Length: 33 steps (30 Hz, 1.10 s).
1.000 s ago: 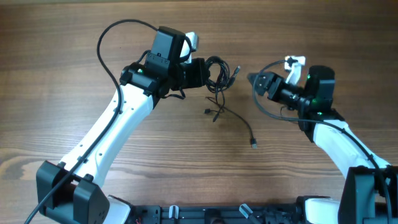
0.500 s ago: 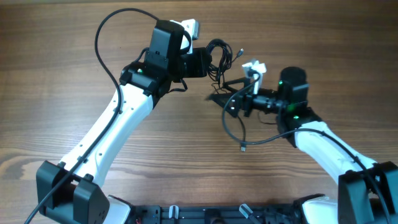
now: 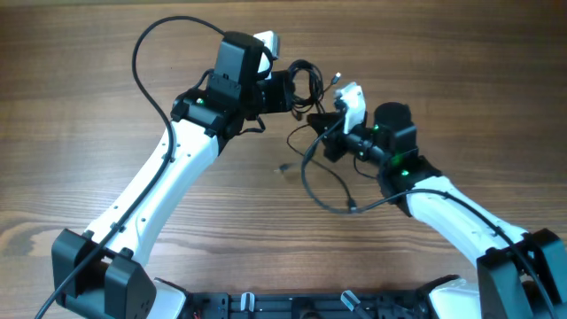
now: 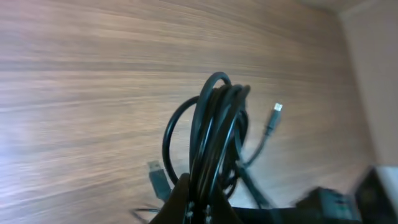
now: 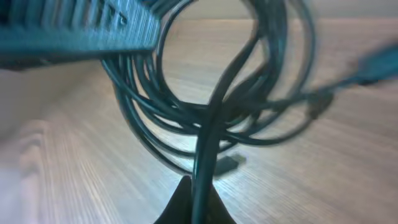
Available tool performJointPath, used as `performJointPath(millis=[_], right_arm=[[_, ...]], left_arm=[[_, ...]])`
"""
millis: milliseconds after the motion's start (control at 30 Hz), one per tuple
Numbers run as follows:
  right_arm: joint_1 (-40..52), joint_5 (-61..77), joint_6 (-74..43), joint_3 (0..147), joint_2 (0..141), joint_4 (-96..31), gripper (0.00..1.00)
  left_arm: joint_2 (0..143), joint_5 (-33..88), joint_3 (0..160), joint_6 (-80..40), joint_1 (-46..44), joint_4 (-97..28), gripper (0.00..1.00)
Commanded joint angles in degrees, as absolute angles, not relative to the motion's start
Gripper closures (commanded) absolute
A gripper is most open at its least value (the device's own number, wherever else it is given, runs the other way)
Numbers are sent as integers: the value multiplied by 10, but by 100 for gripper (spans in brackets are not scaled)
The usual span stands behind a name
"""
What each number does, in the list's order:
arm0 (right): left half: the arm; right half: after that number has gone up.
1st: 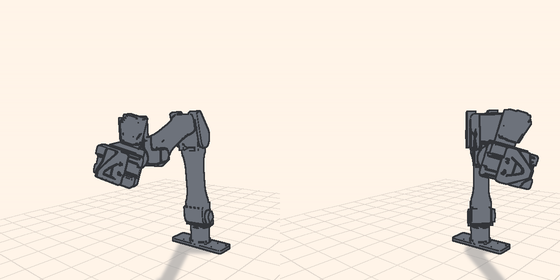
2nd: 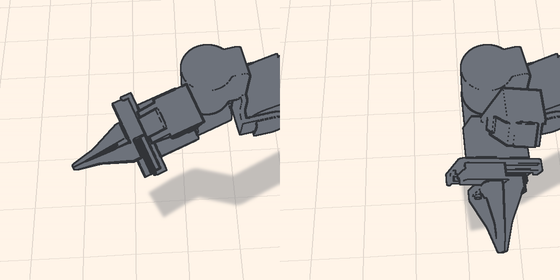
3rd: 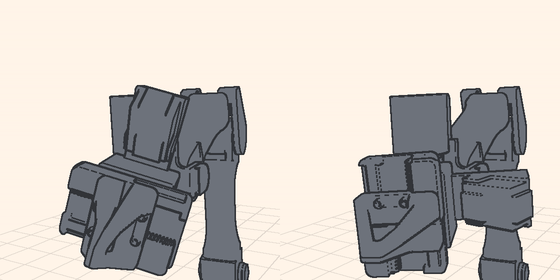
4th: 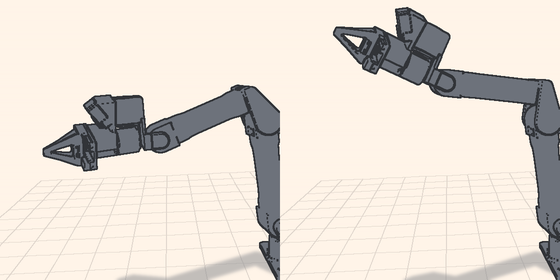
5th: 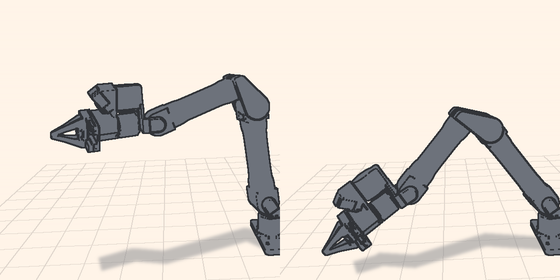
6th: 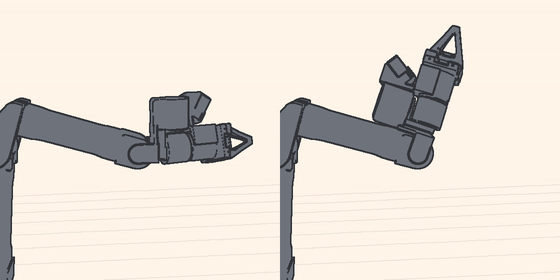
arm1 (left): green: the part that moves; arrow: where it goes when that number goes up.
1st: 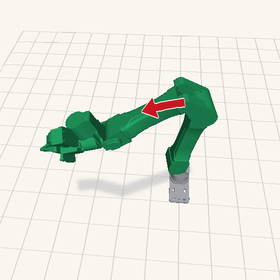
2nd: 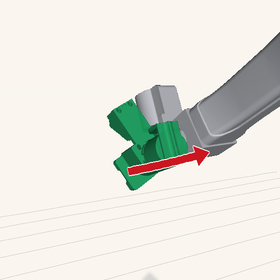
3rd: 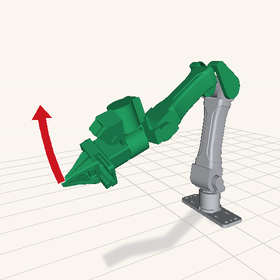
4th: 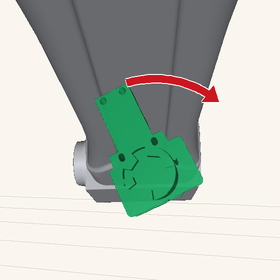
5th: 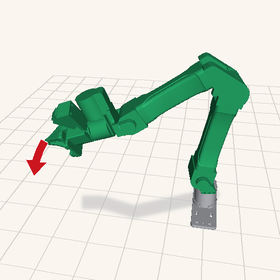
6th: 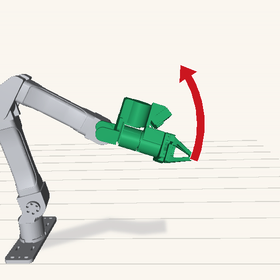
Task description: Untangle cables
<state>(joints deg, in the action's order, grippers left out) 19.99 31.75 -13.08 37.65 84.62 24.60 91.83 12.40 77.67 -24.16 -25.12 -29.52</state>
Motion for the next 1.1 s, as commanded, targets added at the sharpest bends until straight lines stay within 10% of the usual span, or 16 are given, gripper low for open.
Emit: performJointPath(millis=[0,1067], right_arm=[[150,510,-229,378,817,247,96],[123,470,-381,378,820,284,95]], left_arm=[[907,25,776,-149,-248,-293,96],[913,332,776,69,-357,-303,96]])
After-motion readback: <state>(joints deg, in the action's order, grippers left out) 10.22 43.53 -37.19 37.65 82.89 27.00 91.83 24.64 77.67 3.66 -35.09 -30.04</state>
